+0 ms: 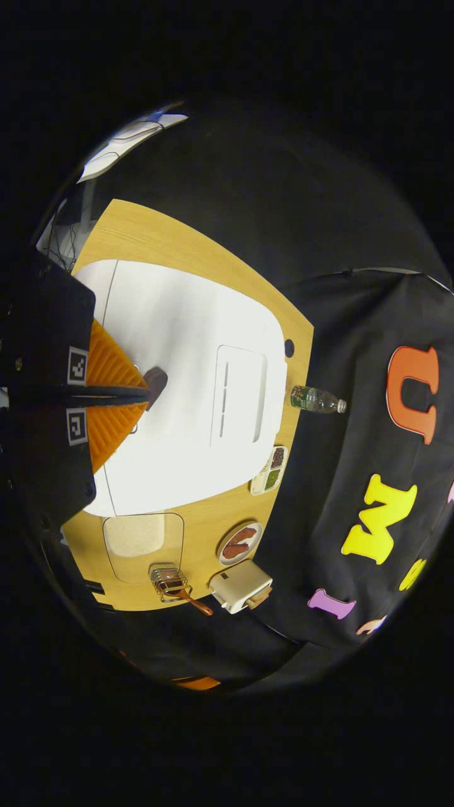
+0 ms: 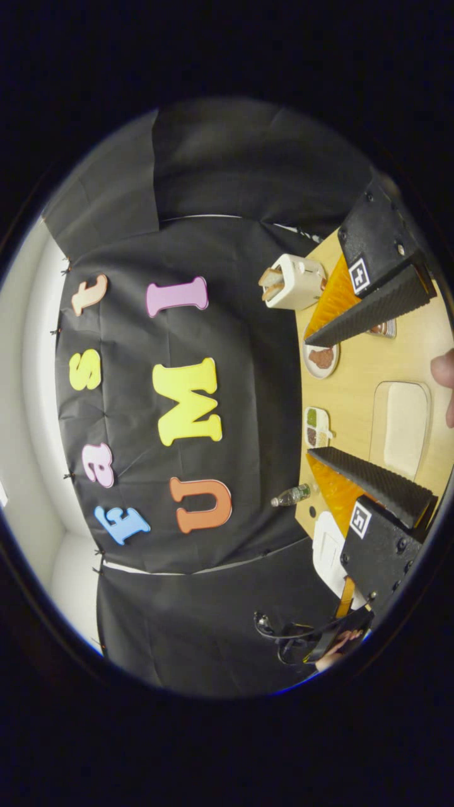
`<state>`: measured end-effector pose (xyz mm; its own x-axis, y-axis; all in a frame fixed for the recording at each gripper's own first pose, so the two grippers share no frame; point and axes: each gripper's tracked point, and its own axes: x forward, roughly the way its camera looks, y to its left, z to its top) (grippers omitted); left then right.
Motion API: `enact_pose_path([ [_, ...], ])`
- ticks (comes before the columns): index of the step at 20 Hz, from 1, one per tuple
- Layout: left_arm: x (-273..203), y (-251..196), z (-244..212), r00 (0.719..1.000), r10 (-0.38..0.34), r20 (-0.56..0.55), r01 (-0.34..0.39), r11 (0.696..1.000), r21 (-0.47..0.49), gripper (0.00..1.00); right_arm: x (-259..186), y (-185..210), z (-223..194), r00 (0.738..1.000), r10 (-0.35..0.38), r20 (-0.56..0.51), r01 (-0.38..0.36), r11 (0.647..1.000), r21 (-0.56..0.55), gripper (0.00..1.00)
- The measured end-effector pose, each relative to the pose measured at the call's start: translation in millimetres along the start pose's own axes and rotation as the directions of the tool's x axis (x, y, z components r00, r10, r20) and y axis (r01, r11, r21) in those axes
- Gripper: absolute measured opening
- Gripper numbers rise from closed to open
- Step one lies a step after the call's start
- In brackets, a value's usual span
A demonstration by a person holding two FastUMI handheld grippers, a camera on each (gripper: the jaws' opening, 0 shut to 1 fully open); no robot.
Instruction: Close the left gripper, press the button to open the rice cooker; take a wooden spoon from the chopstick holder with the right hand, scoop a spoonful of rice and pour it into the rice cooker, then put the wooden spoon back into the chopstick holder.
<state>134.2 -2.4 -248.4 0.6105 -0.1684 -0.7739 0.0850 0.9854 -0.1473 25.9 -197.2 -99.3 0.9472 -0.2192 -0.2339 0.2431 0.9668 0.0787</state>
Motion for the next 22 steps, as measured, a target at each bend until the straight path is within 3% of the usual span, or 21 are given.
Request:
enact_pose_path([
  [8,-46,-5,60,0.970,0.012,0.242,-0.006,1.000,-0.025,0.00,-13,-25,26,0.995,-0.066,0.079,0.065,0.998,0.010,1.00],
  [13,-64,-7,93,0.930,0.024,0.367,-0.017,1.000,-0.022,0.02,-16,-33,41,0.989,-0.083,0.120,0.084,0.996,0.002,0.98],
  [14,-68,-8,98,0.924,0.024,0.382,-0.017,1.000,-0.021,0.06,-17,-36,42,0.988,-0.087,0.124,0.088,0.996,0.000,1.00],
  [15,-72,-8,103,0.916,0.030,0.401,-0.023,0.999,-0.023,0.18,-18,-39,43,0.988,-0.091,0.126,0.092,0.996,0.001,1.00],
  [18,-75,-8,115,0.900,0.039,0.434,-0.032,0.999,-0.024,0.22,-17,-43,46,0.987,-0.098,0.129,0.098,0.995,0.006,1.00],
  [20,-76,-7,110,0.905,0.041,0.423,-0.031,0.999,-0.032,0.35,-16,-45,49,0.985,-0.100,0.137,0.101,0.995,0.005,1.00],
  [22,-78,-4,112,0.899,0.053,0.434,-0.036,0.998,-0.046,0.38,-16,-47,50,0.985,-0.099,0.139,0.100,0.995,0.001,1.00],
])
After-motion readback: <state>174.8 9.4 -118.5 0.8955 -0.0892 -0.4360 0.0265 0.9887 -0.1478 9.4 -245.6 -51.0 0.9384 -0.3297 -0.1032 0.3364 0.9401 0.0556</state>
